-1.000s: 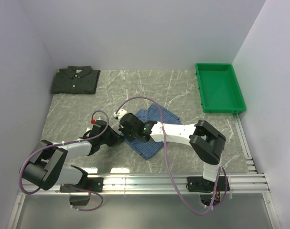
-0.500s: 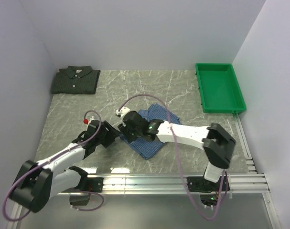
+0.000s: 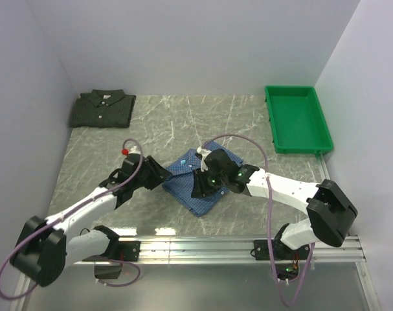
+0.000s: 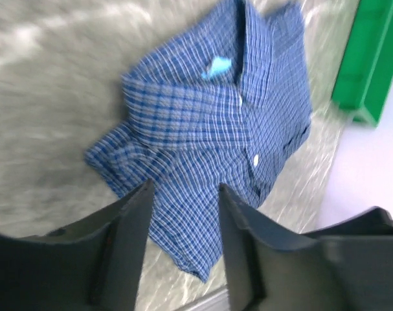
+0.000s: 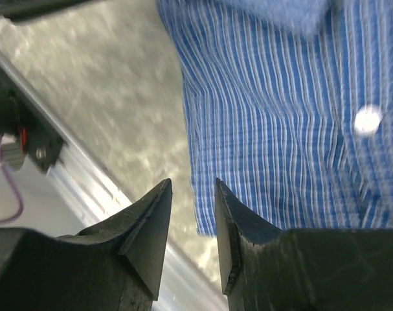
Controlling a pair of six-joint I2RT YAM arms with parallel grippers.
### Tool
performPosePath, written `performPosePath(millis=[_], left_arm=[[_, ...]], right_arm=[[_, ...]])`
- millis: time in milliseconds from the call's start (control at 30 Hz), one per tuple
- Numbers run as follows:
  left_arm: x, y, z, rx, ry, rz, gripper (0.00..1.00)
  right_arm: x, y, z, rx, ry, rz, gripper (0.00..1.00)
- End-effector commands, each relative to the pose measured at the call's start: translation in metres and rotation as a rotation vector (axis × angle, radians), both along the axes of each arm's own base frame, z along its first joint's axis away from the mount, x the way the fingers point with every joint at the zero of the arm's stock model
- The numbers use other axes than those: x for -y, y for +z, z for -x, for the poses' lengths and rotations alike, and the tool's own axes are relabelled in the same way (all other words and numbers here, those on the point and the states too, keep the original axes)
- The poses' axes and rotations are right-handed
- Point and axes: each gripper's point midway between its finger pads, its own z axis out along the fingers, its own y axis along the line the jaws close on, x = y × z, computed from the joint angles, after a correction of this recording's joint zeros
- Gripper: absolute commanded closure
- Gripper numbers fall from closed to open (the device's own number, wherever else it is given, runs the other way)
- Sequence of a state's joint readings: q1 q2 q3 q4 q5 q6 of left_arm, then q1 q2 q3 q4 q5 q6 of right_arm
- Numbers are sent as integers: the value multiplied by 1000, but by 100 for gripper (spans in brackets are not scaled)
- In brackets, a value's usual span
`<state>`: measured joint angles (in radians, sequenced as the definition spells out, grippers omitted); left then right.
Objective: Fold and stack the long sleeve shirts
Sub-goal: Fold the shirt
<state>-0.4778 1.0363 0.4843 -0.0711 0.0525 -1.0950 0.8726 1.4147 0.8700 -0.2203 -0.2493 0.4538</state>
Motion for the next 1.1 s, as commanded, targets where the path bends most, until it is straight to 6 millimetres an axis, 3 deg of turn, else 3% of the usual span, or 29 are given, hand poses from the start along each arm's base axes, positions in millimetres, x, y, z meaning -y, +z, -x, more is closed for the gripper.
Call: performPosePath(millis=[0,33,133,367,500,600,700,833,867,900,933,967,1033,1067], left_arm=[[37,25,-7,51,-114,50,53],[43,28,-11,65,-122,56,56],[50,12,-16,26,-115,44,64],[32,-51,-10,-123,-11,-28,76],[13,-85,2,-220,51,-16,78],[3,-96,2,-265,76,-10,79],[-6,-98,-6,-272,92,-52,79],[-11,-87,-30,-222,91,-99,78],[-13,-85,-36,-196,65,-138,75],[-10,-68,-56,-143,55,-144,73],[-11,-72,-60,-160,41,-181,68],[-7,-55,-77,-106,7,-208,64],[-3,-39,-88,-66,-20,-218,58],[3,-25,-93,-33,-40,-210,47]], right_arm=[[-16,19,18,-111,71,-149,60],[-13,12,21,-136,63,-138,60],[-5,-14,26,-215,38,-125,60],[10,-70,37,-387,35,-45,60],[20,-84,45,-437,23,5,61],[27,-88,44,-437,1,27,61],[32,-80,39,-402,1,36,61],[30,-50,24,-311,10,25,61],[34,-36,12,-268,-17,0,61],[39,-29,2,-240,-49,-3,61],[42,-13,-10,-193,-80,-34,61],[50,-7,-21,-173,-124,-44,61],[73,11,-54,-117,-253,-87,61],[78,19,-66,-92,-287,-118,61]])
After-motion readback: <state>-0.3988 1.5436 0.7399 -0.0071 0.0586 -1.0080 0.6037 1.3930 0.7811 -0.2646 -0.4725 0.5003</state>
